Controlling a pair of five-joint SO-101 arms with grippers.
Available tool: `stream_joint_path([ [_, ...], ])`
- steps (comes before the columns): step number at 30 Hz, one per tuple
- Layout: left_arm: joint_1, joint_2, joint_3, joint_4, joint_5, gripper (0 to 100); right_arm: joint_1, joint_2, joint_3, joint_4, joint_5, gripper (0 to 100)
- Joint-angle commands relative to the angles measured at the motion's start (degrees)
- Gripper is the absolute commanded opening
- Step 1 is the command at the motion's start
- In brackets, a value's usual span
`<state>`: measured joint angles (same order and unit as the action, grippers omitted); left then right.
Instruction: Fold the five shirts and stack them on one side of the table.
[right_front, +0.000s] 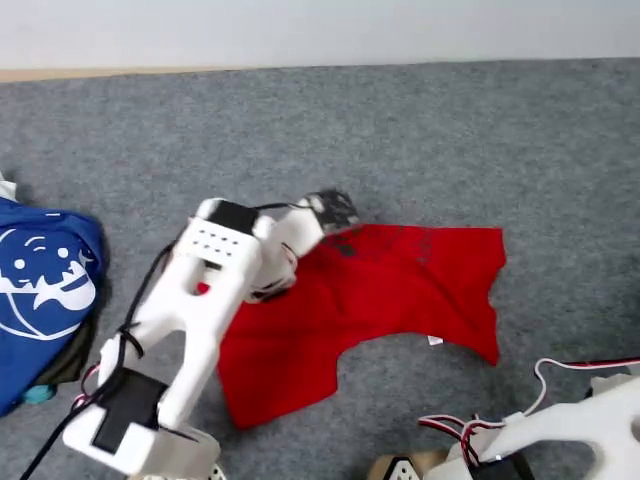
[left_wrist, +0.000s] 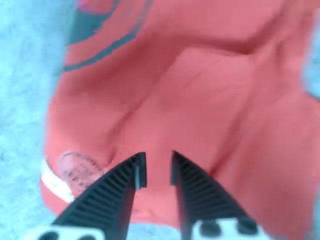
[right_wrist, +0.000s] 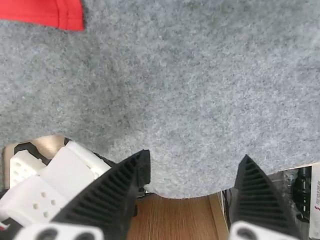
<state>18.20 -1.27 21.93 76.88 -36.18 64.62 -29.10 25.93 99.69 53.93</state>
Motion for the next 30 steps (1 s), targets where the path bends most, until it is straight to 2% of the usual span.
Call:
stream_joint_path([
  [1,5.36,-3.78,-1.45,8.35,-0.35,4,0.04,-2.24,-0.26,1.27,0.26,28.4],
  [5,8.88,-3.69,-1.36,16.79,-1.41,5,0.04,-2.24,-0.26,1.27,0.26,28.4],
  [8,9.14,-3.69,-1.36,19.08,-4.22,7,0.04,-2.24,-0.26,1.27,0.26,28.4],
  [13,9.23,-3.69,-1.27,19.43,-4.31,8,0.04,-2.24,-0.26,1.10,0.26,28.4],
  [17,11.78,-4.22,4.35,19.52,-4.22,7,0.04,-2.24,-0.26,1.01,0.26,28.4],
  [21,15.30,-5.98,12.44,18.64,-4.04,0,0.04,-2.24,-0.26,0.84,0.26,28.4],
  [26,15.82,-16.70,19.03,14.59,1.14,1,0.04,-1.98,-0.26,0.75,0.26,28.4],
  [30,17.05,-27.87,26.59,10.99,1.67,1,0.04,-1.89,-0.26,0.75,0.18,28.4],
])
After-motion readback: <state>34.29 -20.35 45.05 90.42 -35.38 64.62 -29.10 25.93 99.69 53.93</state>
